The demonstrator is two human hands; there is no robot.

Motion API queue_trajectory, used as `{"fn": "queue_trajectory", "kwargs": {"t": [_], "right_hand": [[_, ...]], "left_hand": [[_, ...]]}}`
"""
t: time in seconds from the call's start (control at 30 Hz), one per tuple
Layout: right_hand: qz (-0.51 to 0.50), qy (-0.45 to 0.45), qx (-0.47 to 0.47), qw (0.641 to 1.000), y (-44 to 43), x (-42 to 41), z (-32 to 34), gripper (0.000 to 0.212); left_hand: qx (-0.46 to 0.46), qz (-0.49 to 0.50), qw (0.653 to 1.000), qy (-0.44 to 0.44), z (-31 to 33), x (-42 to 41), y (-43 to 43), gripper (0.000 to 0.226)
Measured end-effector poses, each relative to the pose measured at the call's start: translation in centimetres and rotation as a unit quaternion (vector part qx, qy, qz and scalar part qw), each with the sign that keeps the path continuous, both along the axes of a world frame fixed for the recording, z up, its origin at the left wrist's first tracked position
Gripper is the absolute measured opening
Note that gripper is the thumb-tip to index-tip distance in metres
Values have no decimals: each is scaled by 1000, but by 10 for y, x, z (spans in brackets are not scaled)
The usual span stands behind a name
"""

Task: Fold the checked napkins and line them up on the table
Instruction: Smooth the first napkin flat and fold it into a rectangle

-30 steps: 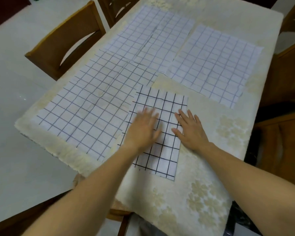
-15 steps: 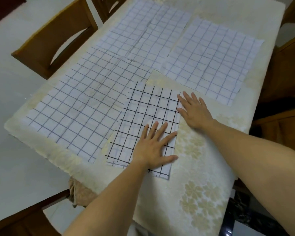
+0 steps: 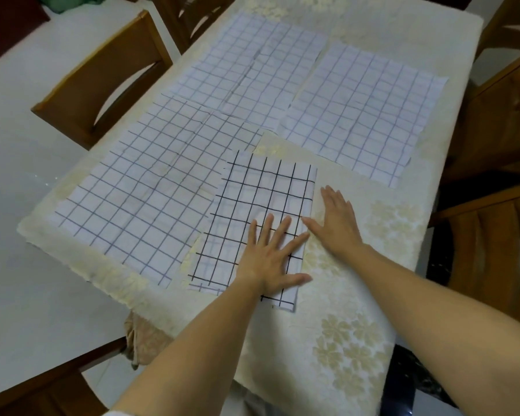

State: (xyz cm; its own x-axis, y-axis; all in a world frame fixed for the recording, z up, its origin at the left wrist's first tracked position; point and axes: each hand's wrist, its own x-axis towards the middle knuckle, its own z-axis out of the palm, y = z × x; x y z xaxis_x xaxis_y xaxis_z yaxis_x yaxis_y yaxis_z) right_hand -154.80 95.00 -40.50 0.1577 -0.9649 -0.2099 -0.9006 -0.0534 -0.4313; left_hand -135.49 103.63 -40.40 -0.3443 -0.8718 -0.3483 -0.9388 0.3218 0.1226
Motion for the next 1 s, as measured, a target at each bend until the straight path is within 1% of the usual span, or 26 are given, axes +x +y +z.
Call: {"fn": "queue_trajectory", "kwargs": {"t": [0.03,0.07,0.13,0.17,0.2,0.27,0.3,0.37,0.47,0.53,0.63,0.7,0.8,0.9,1.0], "right_hand": [[-34,-15,-8,999,11,4,5,83],[-70,-25,-26,997,25,7,9,76],[-137,-32,-65,988,56,13,11,53],[-160,-38,-52,985,70,16,13,44],[-174,-48,-18,983,82,20,13,38],[-184,-56,54,980,100,30,15,37],[-191,-58,73,977,106,35,15,36],[-206,-50,94,973,113,45,17,31],[-190,1,125,974,114,54,19,29],[-196,-15,142,970,113,53,19,27],[-198,-79,148,966,114,39,23,24],[-153,-117,158,968,117,25,29,24],[-76,-135,181,971,121,2,38,25],[-52,-145,200,968,117,-27,43,20],[-34,-121,217,968,97,-65,47,13]], "left_hand": [[14,7,1000,-2,2,-2,-1,98],[31,16,999,6,4,-4,-2,101],[66,45,996,47,10,-8,-5,108],[79,61,992,72,14,-8,-7,108],[85,71,990,87,19,-7,-9,106],[78,57,993,73,26,-3,-12,99],[80,37,995,55,28,0,-13,99],[96,5,995,28,32,4,-15,102],[104,-20,994,13,41,4,-17,102],[86,-50,995,3,47,2,-20,99],[42,-128,990,-36,53,-2,-32,87],[11,-196,979,-63,56,-9,-43,75],[-13,-258,964,-56,63,-24,-62,47],[-21,-284,958,-42,70,-36,-83,29],[-4,-258,966,-20,75,-38,-100,17]]}}
